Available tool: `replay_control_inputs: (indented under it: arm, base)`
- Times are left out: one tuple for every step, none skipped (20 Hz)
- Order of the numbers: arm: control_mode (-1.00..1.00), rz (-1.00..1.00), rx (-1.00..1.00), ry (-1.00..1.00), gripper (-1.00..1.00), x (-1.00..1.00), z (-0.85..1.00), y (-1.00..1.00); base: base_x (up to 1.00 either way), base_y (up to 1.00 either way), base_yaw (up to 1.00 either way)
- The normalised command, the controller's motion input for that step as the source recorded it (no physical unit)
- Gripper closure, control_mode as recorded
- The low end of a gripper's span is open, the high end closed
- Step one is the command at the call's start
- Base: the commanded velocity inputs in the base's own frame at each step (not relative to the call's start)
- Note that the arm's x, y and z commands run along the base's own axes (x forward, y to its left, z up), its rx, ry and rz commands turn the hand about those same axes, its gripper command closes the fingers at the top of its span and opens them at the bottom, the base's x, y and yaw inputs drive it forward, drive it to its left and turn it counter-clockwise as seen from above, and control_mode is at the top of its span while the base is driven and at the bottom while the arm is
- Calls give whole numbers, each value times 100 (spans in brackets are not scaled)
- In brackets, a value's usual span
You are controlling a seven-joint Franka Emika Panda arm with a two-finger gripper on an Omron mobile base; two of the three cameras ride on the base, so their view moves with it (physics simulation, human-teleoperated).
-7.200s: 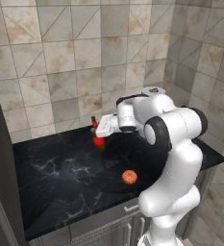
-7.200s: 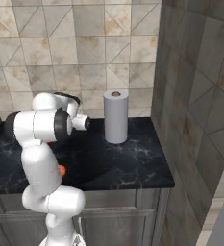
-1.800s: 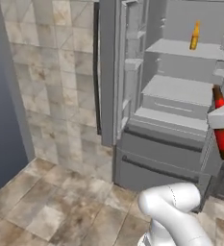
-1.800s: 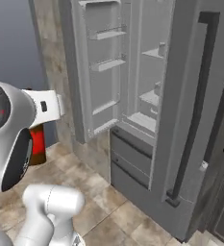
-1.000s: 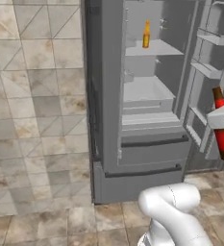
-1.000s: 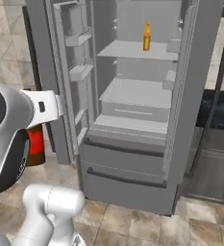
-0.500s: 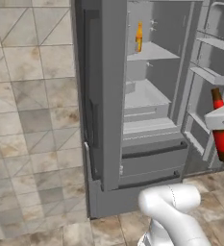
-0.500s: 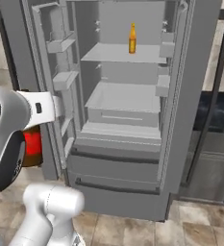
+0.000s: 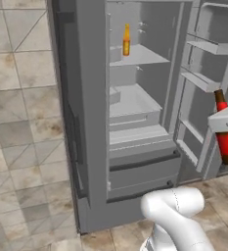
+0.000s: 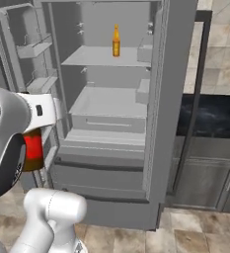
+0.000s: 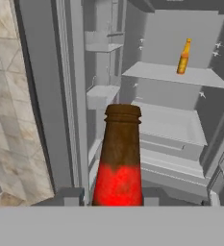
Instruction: Place the beers on the top shelf of the fridge to keep them out of children's reach, and place the squash on lower shelves for easy access.
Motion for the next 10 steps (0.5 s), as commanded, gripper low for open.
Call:
replay_control_inputs:
  arm:
    - [100,0,0,0,100,0,0,0]
    - [100,0,0,0,100,0,0,0]
    - [100,0,0,0,100,0,0,0]
    - [100,0,0,0,100,0,0,0]
    - [100,0,0,0,100,0,0,0]
    - [100,0,0,0,100,0,0,0]
    - [100,0,0,0,100,0,0,0]
    - [100,0,0,0,100,0,0,0]
    - [100,0,0,0,100,0,0,0]
    - [100,0,0,0,100,0,0,0]
  base:
    - [29,-46,-10]
    - [29,-46,-9]
    - [31,-43,-9]
    - [32,-31,-7]
    - [34,-19,-5]
    - [36,0,-1]
    - [40,0,0]
    - [42,0,0]
    - [46,4,0]
    - [46,10,0]
